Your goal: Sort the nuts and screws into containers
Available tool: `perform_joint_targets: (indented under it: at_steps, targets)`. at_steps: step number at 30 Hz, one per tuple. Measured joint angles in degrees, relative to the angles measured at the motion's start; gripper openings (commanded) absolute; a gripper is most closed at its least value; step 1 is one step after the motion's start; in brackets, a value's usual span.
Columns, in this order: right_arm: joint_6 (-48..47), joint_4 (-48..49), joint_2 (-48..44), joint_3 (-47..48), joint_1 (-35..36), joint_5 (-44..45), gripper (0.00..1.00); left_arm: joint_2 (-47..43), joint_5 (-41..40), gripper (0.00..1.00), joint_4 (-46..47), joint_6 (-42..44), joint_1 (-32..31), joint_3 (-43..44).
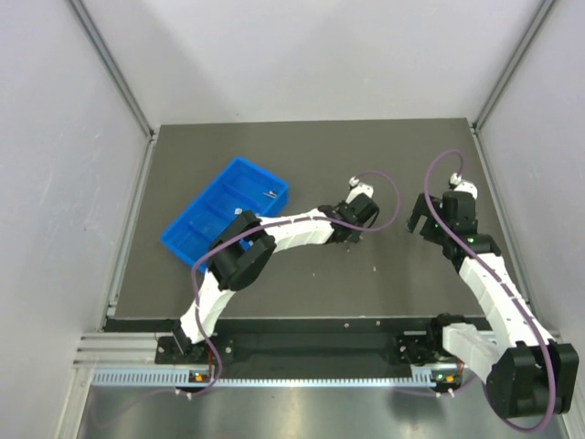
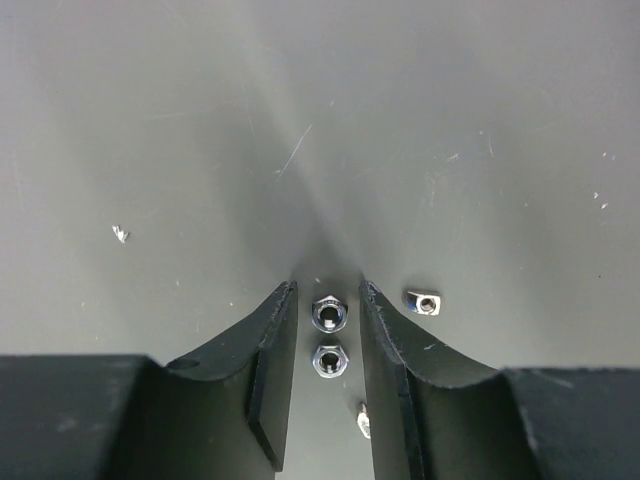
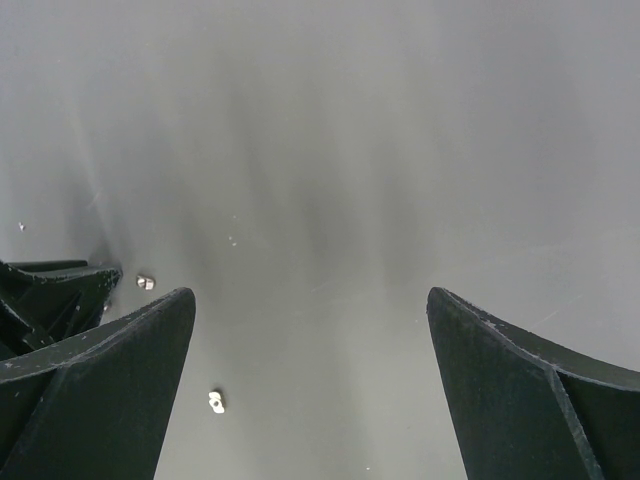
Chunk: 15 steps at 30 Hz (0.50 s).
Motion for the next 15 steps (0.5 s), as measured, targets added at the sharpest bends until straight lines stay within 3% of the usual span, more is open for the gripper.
perform_joint_targets:
  at_steps: [7, 15]
  targets:
    - [-0.02, 0.02, 0.0, 0.0, 0.0, -0.02, 1.0, -0.5, -0.39, 0.36, 0.02, -0.48, -0.22, -0.76]
    - [-0.02, 0.02, 0.0, -0.46, 0.0, -0.04, 1.0, -0.66, -0.55, 0.18, 0.04, -0.87, -0.46, -1.03]
